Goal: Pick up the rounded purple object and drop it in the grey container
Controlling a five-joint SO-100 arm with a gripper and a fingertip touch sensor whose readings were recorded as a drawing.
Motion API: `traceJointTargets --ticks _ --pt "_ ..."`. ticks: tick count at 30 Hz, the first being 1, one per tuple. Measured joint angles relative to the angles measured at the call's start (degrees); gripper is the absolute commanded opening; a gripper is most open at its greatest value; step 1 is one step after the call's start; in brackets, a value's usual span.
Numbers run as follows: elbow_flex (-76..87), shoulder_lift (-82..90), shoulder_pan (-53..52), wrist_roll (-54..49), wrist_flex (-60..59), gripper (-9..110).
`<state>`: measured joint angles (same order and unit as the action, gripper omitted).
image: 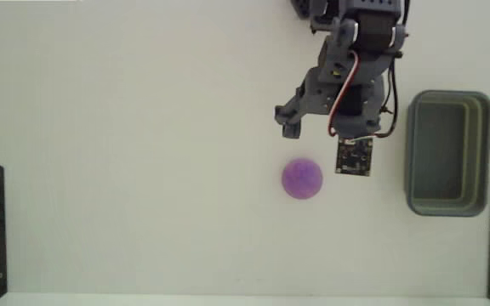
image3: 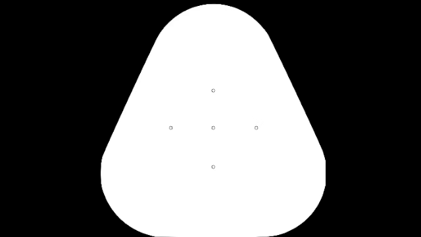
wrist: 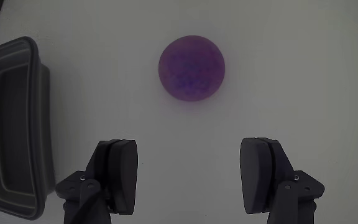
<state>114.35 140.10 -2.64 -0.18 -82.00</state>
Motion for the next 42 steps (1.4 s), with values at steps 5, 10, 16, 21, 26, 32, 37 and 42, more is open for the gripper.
traceJointTargets --ticks 5,10,16,21,26,32,37,42 --pt "0.0 0.0 -0.09 0.0 0.0 110" --pt "0.0 0.0 0.0 0.0 0.0 110" --pt "0.0 0.0 -0.09 0.0 0.0 110" --pt "0.0 0.0 -0.09 0.0 0.0 110" --pt "0.0 0.0 -0.09 0.0 0.0 110" --pt "0.0 0.0 -0.09 0.0 0.0 110" --pt "0.0 0.0 -0.09 0.0 0.0 110" --pt "0.0 0.0 -1.41 0.0 0.0 110"
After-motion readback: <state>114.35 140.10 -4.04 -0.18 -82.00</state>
